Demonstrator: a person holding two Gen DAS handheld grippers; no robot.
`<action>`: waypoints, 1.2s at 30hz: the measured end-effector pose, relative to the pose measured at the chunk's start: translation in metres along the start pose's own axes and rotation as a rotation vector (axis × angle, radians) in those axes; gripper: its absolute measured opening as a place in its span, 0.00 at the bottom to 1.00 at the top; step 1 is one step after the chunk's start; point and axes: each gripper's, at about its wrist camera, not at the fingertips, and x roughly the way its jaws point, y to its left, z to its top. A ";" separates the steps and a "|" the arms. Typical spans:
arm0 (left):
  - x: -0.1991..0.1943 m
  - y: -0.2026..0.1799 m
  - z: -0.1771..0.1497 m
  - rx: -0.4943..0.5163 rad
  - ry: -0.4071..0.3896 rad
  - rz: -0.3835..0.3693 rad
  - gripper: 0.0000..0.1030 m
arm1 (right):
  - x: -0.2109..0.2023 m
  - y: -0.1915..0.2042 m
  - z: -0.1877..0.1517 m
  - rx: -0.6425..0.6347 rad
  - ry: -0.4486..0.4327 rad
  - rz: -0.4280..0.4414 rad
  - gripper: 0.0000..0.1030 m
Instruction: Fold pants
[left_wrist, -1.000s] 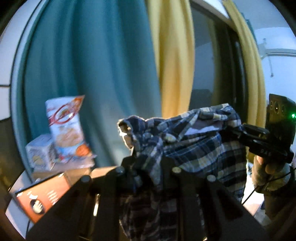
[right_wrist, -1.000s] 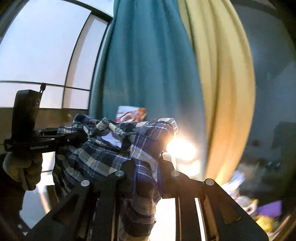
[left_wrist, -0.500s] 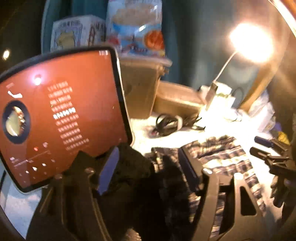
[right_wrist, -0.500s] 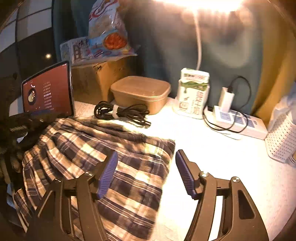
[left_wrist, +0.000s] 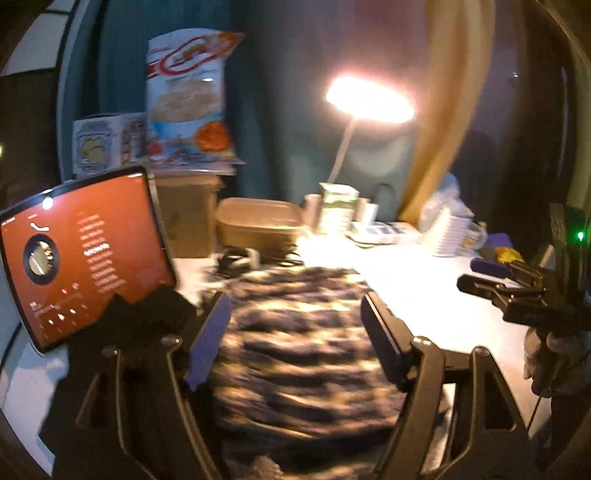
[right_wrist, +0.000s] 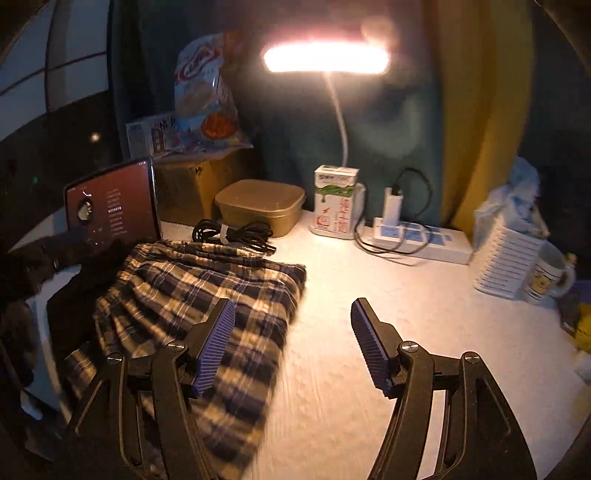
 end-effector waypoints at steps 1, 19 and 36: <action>-0.002 -0.007 -0.002 0.002 -0.001 -0.009 0.72 | -0.007 -0.001 -0.002 0.001 -0.006 -0.011 0.67; -0.090 -0.126 -0.011 0.103 -0.159 -0.056 0.72 | -0.174 -0.026 -0.052 0.061 -0.212 -0.187 0.67; -0.172 -0.195 -0.023 0.174 -0.352 -0.073 0.73 | -0.280 -0.030 -0.081 0.137 -0.403 -0.268 0.79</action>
